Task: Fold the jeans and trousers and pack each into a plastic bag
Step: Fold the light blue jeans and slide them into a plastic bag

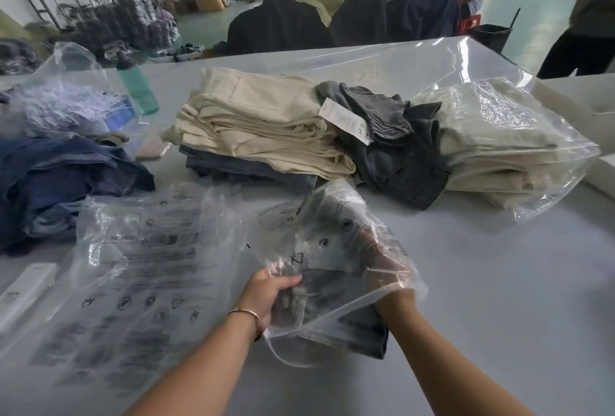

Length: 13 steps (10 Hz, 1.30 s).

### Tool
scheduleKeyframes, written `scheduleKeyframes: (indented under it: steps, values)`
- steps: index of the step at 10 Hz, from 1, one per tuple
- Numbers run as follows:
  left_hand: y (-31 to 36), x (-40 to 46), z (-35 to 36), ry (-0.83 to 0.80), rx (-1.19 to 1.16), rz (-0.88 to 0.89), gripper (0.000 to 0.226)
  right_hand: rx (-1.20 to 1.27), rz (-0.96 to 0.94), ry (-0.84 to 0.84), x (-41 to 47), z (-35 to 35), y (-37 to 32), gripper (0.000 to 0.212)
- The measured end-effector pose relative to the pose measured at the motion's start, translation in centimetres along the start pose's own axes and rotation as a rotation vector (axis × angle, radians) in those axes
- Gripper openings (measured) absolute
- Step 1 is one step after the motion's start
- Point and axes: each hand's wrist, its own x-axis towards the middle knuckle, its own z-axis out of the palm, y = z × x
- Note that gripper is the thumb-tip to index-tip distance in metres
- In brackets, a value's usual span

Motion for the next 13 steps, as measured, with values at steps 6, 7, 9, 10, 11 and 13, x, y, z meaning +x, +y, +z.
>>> scheduleKeyframes:
  steps: [6,7,9,10,11,13]
  values:
    - [-2.9,-9.1,1.9,0.110,1.487,1.332,0.062,-0.419,-0.550,0.107,-3.2,-2.6,-2.1,0.064]
    - [-5.8,-11.3,4.8,-0.145,1.358,1.771,0.011,-0.730,-0.558,-0.013,-4.8,-4.1,-1.9,0.017]
    - [-10.0,-10.3,7.6,-0.035,1.729,1.444,0.035,-1.369,-0.671,0.008,-6.7,-6.1,2.8,0.031]
    - [-8.4,-8.5,7.4,0.053,1.770,1.123,0.053,-1.429,-0.731,-0.018,-6.8,-7.2,4.2,0.034]
    - [-7.7,-6.1,7.3,-0.056,1.775,0.724,0.067,-1.520,-0.824,-0.044,-6.5,-8.2,4.5,0.033]
    - [-7.0,-4.1,9.2,0.195,1.887,0.707,0.041,-1.656,-1.044,-0.091,-7.9,-8.4,5.1,0.031]
